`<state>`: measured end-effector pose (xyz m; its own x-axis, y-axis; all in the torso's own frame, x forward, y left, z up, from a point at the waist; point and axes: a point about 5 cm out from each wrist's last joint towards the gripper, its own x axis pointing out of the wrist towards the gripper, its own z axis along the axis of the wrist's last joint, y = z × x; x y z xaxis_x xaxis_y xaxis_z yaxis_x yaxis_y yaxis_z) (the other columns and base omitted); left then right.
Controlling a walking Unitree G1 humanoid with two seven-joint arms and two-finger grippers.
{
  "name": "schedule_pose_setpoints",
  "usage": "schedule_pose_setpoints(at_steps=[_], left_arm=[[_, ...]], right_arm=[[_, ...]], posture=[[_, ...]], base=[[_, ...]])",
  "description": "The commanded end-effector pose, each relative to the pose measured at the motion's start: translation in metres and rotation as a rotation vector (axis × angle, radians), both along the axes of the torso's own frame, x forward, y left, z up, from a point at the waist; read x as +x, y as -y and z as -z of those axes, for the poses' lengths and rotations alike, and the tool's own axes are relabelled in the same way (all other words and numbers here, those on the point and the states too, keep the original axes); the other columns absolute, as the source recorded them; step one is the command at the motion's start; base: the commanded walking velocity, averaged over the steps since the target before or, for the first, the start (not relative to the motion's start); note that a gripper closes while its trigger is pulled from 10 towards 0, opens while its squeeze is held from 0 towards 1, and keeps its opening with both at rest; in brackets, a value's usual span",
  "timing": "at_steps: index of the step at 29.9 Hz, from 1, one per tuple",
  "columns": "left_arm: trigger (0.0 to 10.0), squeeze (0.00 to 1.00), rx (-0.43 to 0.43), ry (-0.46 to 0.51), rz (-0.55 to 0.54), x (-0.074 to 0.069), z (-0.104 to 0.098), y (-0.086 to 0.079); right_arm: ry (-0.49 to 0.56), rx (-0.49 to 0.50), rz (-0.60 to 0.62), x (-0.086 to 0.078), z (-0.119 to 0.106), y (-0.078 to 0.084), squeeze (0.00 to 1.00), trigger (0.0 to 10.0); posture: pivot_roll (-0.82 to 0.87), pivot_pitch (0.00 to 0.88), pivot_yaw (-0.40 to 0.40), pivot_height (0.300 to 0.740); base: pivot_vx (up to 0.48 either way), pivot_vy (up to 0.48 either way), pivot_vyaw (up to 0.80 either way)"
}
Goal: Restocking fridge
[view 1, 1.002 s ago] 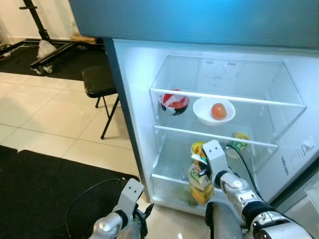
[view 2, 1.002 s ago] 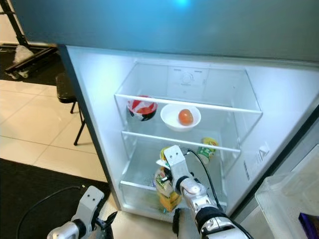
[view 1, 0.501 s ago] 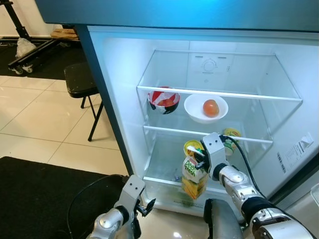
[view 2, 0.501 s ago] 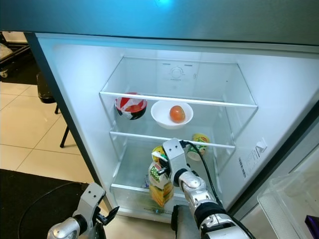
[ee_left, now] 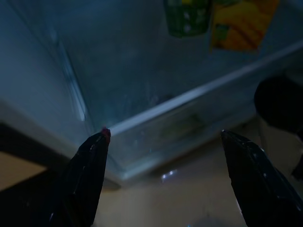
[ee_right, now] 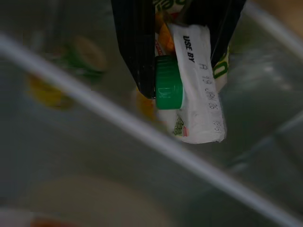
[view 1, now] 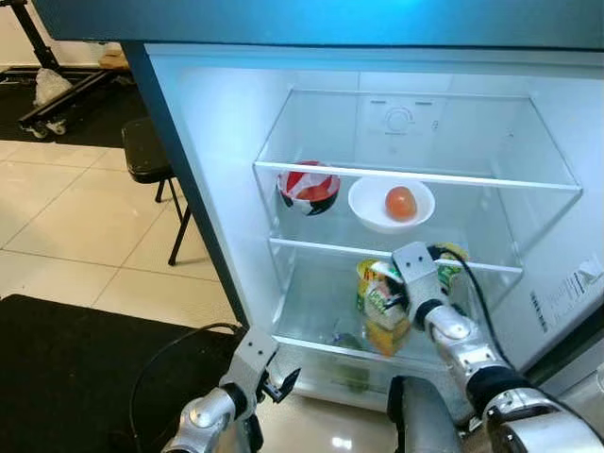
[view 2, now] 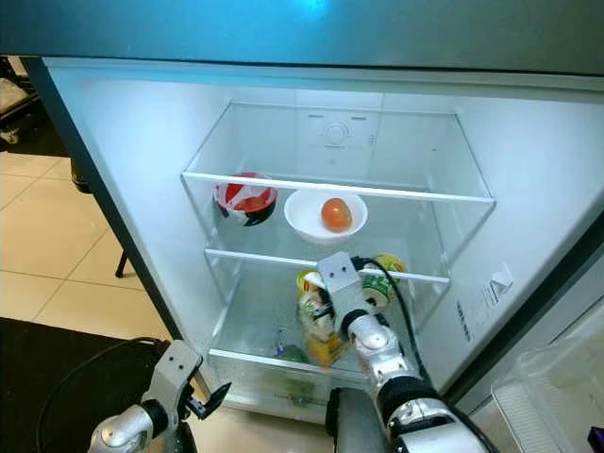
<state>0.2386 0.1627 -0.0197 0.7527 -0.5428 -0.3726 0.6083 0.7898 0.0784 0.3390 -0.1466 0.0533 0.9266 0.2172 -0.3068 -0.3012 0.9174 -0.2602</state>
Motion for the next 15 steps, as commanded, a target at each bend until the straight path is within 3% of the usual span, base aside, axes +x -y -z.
schedule_pose_setpoints(at_steps=[1,9,15], left_arm=[[10.0,0.0,-0.007,0.034,0.007,0.004,-0.005,-0.001],[10.0,0.0,-0.006,0.075,0.033,0.007,-0.011,-0.001],[10.0,0.0,-0.011,0.106,0.043,0.011,-0.017,-0.001]], right_arm=[[0.06,-0.022,0.03,0.01,-0.015,0.002,0.0,10.0],[0.07,-0.037,0.063,0.011,-0.016,0.004,0.0,10.0],[0.046,-0.056,0.152,0.01,-0.011,0.012,0.0,10.0]], posture=[[-0.07,0.0,-0.018,0.485],[-0.07,0.0,-0.018,0.485],[-0.07,0.004,-0.016,0.485]], base=[[0.0,0.0,0.0],[0.0,0.0,0.0],[0.0,0.0,0.0]])
